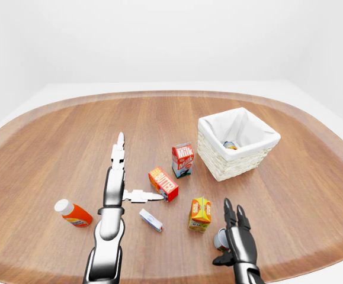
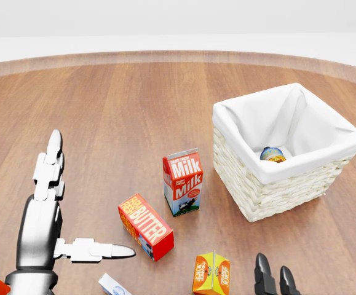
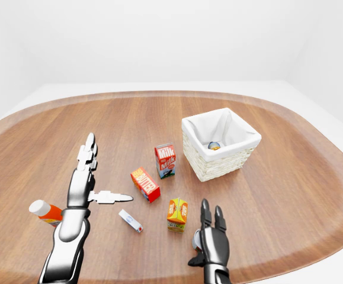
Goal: Pick up the alphabet soup and the tomato sauce, and put them in the basket.
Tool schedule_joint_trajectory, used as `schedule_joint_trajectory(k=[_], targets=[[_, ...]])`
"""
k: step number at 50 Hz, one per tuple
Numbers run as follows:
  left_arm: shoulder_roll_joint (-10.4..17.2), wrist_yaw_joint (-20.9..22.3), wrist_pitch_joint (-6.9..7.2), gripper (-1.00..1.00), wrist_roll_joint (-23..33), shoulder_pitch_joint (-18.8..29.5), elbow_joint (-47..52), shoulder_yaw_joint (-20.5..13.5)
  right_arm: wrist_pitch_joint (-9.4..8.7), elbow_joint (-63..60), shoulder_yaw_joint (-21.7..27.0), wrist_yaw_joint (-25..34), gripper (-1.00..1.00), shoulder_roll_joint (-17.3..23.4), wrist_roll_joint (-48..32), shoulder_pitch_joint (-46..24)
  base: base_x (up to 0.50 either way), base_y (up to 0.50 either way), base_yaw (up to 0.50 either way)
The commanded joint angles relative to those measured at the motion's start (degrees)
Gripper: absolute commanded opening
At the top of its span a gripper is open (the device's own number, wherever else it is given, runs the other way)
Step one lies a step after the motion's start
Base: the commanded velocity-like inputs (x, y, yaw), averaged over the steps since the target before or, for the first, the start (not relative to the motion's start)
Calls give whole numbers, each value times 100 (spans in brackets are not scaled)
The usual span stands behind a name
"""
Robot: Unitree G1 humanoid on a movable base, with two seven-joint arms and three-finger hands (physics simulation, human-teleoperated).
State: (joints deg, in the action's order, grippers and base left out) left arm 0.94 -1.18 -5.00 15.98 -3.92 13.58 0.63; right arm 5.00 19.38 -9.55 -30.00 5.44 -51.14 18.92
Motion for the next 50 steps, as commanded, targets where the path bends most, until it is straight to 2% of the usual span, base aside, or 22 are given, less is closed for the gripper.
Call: schedule_joint_trajectory(k=[1,3,4,5,6,7,19,25,40,50], targets=[[0,0,0,100,-99,7,-21,-20,0,197,-65,0,100,28,-134,-43,0,0,0],[-1,-4,0,100,-96,7,-20,-20,0,170,-66,0,100,30,-98,-39,0,0,0],[-1,-4,0,100,-98,7,-21,-20,0,155,-69,0,86,33,-86,-30,0,0,0],[-1,-1,0,100,-99,7,-20,-20,0,146,-73,0,44,34,-95,-22,0,0,0],[-1,0,0,100,-100,7,-20,-20,0,149,-79,0,20,37,-103,-18,0,0,0],[-1,-3,0,100,-97,7,-20,-20,0,149,-86,0,-100,41,-111,-10,0,0,0],[0,-1,0,100,-100,8,-21,-20,0,-55,-86,0,-100,35,79,100,0,0,0],[-1,-1,0,100,-98,8,-21,-20,0,-676,-90,64,-100,56,376,459,0,0,0],[-1,-1,0,100,-99,7,-21,-20,0,-3433,49,1628,-100,158,1911,1653,0,0,0],[-1,-3,0,100,-97,7,-21,-20,0,-4161,276,2162,-100,45,2368,1893,0,0,0]])
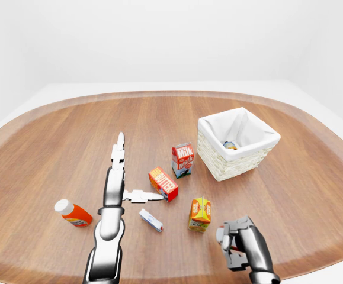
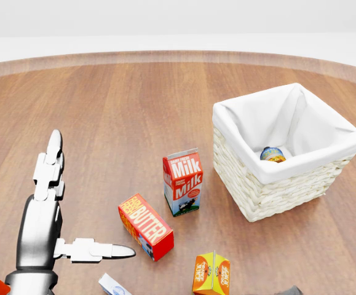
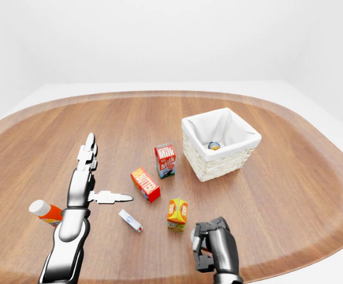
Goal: Pick up the alphabet soup and the tomato sauce, and put them in the basket.
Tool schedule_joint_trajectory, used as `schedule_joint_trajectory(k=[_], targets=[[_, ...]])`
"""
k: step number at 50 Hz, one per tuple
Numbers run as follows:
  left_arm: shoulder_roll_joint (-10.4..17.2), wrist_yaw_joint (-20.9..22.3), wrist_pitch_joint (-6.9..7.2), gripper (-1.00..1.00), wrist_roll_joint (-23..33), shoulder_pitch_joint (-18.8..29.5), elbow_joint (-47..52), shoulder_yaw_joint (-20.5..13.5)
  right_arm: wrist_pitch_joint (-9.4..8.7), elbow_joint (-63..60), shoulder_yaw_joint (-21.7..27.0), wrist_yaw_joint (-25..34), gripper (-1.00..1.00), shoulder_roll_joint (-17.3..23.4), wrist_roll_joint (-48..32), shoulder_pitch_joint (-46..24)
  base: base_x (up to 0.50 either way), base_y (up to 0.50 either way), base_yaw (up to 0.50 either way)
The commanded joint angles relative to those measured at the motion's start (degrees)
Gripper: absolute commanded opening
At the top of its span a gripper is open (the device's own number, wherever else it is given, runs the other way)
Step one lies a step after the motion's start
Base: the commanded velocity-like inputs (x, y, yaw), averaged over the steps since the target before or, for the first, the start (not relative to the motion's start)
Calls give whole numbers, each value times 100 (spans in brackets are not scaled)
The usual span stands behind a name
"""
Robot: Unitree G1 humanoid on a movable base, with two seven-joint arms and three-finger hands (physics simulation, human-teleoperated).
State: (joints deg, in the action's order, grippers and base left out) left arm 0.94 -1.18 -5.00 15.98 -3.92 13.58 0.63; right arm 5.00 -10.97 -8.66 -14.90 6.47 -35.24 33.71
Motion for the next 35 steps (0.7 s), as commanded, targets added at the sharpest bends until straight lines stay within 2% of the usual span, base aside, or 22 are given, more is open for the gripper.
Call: schedule_joint_trajectory(k=[1,21,35], targets=[[0,0,0,100,-98,7,-20,-20,0,-1241,214,717,-100,-64,835,486,0,0,0],[0,-2,0,100,-100,7,-21,-20,0,-1843,733,1535,-100,-462,1374,510,0,0,0],[0,-1,0,100,-99,7,-20,-20,0,-2628,1294,2144,-100,-943,1670,-35,0,0,0]])
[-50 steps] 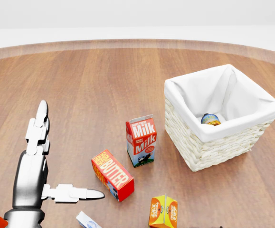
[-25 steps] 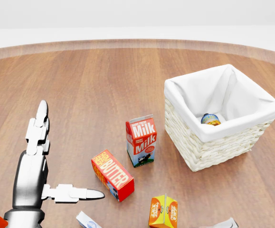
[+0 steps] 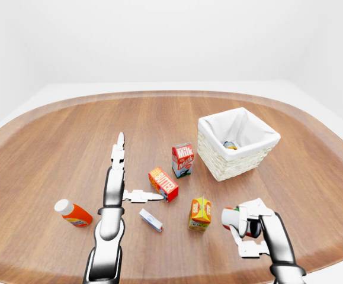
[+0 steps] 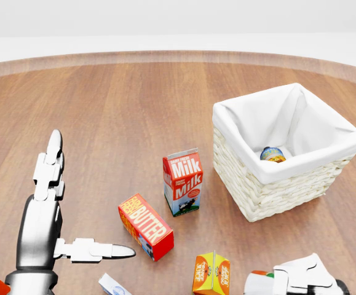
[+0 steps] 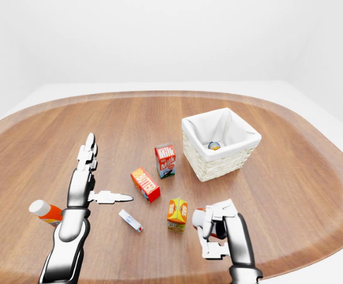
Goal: Pick up the alphabet soup and the tomato sauce, and put them in the basket.
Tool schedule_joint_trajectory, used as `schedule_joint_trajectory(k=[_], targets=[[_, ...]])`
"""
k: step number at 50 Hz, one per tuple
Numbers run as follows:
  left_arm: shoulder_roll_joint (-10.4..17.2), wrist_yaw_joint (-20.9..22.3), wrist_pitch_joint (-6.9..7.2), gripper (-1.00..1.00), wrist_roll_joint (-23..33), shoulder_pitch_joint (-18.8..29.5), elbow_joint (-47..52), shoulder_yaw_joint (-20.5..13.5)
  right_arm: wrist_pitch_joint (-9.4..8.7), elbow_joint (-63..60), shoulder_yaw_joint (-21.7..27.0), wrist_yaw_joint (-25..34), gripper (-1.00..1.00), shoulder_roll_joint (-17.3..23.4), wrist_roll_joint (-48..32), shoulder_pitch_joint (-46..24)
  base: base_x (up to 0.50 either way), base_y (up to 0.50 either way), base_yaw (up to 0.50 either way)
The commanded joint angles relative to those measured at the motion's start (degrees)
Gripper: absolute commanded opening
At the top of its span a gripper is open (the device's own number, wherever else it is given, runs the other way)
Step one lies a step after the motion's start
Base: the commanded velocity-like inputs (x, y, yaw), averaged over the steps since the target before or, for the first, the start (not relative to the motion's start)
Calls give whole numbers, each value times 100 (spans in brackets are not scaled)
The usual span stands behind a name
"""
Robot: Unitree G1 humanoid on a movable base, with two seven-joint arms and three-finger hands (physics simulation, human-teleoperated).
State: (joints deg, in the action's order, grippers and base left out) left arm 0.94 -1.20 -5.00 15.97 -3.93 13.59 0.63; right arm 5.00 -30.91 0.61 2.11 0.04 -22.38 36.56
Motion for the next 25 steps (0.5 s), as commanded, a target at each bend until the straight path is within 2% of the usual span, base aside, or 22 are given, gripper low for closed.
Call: schedule_joint_trajectory(k=[1,10,25], targets=[[0,-2,0,100,-97,7,-21,-20,0,-670,402,484,-100,-322,397,-395,0,0,0],[0,2,0,100,-99,8,-22,-20,0,-895,555,582,-100,-382,301,-1109,0,0,0],[2,-8,0,100,-124,28,-76,-31,0,-1292,760,488,-100,-148,116,-2307,0,0,0]])
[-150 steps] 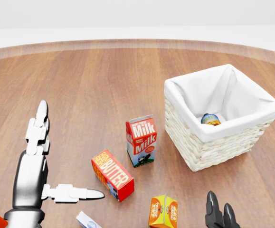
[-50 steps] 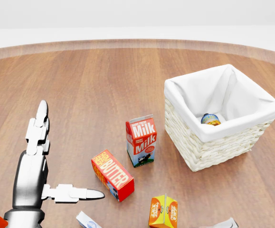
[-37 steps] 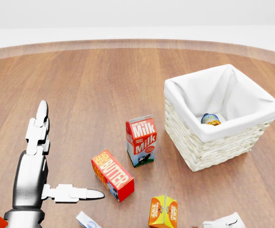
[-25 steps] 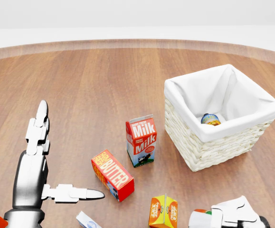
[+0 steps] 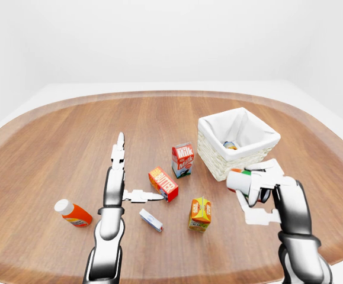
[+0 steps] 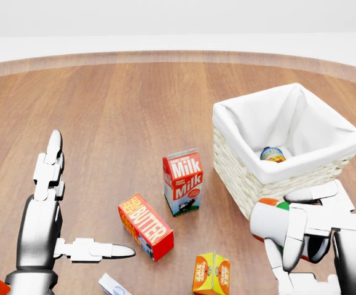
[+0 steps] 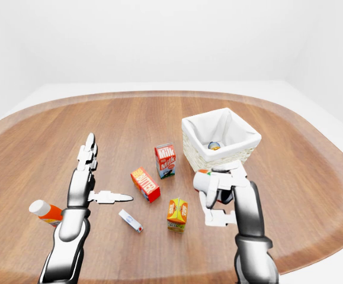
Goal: Pick up the alphabet soup and the tomato sauce, and put them in the basket.
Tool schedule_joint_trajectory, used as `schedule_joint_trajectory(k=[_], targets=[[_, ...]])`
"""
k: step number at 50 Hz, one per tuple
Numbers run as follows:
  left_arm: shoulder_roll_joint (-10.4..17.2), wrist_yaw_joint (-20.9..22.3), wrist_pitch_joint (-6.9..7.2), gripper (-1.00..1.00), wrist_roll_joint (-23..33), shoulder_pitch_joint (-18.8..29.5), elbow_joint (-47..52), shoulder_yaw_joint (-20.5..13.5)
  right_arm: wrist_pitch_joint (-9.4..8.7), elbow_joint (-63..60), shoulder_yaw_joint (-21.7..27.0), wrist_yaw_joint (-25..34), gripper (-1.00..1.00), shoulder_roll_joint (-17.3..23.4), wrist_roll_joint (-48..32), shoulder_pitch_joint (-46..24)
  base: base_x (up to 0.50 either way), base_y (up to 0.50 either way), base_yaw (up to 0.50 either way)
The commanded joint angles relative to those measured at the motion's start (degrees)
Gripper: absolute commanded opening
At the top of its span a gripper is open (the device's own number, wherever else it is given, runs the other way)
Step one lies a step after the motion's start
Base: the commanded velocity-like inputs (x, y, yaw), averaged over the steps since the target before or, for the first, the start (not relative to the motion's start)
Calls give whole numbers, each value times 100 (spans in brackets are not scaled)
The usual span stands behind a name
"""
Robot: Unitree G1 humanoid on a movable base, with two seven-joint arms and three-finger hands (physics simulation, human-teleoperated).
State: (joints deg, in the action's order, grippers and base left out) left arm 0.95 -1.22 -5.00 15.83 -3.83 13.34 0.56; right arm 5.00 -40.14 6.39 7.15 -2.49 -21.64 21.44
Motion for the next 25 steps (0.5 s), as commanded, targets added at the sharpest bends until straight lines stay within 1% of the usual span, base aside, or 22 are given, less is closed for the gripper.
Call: schedule_joint_trajectory(k=[1,9,10,13,15,21,25], targets=[[0,-7,0,100,-108,19,-59,-22,0,-364,186,-29,-100,123,22,-852,0,0,0],[-1,-5,0,100,-111,8,-48,-21,0,-229,217,-238,-100,323,-288,-1511,0,0,0],[0,-1,0,100,-112,2,-33,-21,0,-62,220,-395,-100,375,-486,-1675,0,0,0],[-1,4,0,100,-116,-8,-10,-22,0,107,210,-559,-100,455,-641,-1845,0,0,0],[-1,10,0,100,-117,-14,2,-21,0,336,195,-767,-100,520,-896,-2002,0,0,0],[-1,11,0,100,-119,-12,-4,-23,0,655,160,-1170,-100,608,-1277,-2236,0,0,0],[1,9,0,100,-123,2,-28,-28,0,872,101,-1339,-100,664,-1497,-2457,0,0,0]])
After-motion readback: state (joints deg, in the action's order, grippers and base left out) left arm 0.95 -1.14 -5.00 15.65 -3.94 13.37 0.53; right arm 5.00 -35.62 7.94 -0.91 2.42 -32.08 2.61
